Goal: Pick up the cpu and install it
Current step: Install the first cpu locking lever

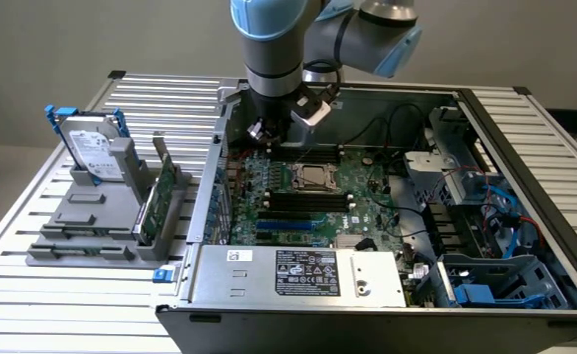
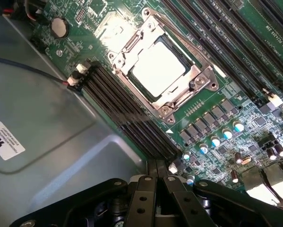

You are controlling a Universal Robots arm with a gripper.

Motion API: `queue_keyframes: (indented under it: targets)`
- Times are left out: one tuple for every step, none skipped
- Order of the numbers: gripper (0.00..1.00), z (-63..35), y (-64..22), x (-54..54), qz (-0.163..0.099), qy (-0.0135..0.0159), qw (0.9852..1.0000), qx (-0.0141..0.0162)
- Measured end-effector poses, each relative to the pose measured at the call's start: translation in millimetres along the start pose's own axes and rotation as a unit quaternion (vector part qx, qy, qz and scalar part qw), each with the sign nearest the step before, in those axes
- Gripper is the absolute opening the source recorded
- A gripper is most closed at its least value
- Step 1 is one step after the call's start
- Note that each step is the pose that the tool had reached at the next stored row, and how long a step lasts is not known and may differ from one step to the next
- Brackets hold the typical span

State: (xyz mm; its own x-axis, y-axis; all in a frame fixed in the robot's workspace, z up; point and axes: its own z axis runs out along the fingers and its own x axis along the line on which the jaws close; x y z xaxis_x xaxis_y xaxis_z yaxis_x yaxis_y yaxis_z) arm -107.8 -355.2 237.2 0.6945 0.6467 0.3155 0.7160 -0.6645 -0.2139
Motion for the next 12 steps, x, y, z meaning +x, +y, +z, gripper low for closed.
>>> queue_keyframes:
  targets:
    - [0.11,-0.2,0.0,-0.1,0.002,0.0009,1.0000,-0.0005]
    - [0.11,-0.4,0.0,-0.1,0.005,0.0015,1.0000,-0.0011]
    - [0.11,-0.6,0.1,-0.2,0.007,0.0021,1.0000,-0.0017]
    - [0.11,-1.0,0.1,-0.2,0.009,0.0029,0.9999,-0.0024]
    - [0.11,-1.3,0.1,-0.1,0.012,0.0037,0.9999,-0.0030]
    - [0.11,-1.5,0.2,0.0,0.014,0.0045,0.9999,-0.0034]
    - [0.11,-1.6,0.4,0.1,0.016,0.0053,0.9998,-0.0039]
    - [0.11,-1.7,0.7,0.2,0.018,0.0062,0.9998,-0.0040]
    - [0.11,-1.8,1.2,0.4,0.020,0.0068,0.9998,-0.0044]
    - [0.11,-1.8,1.8,0.6,0.021,0.0074,0.9997,-0.0047]
    - [0.11,-1.7,2.5,0.8,0.023,0.0080,0.9997,-0.0051]
    - [0.11,-1.5,3.3,1.1,0.024,0.0082,0.9997,-0.0055]
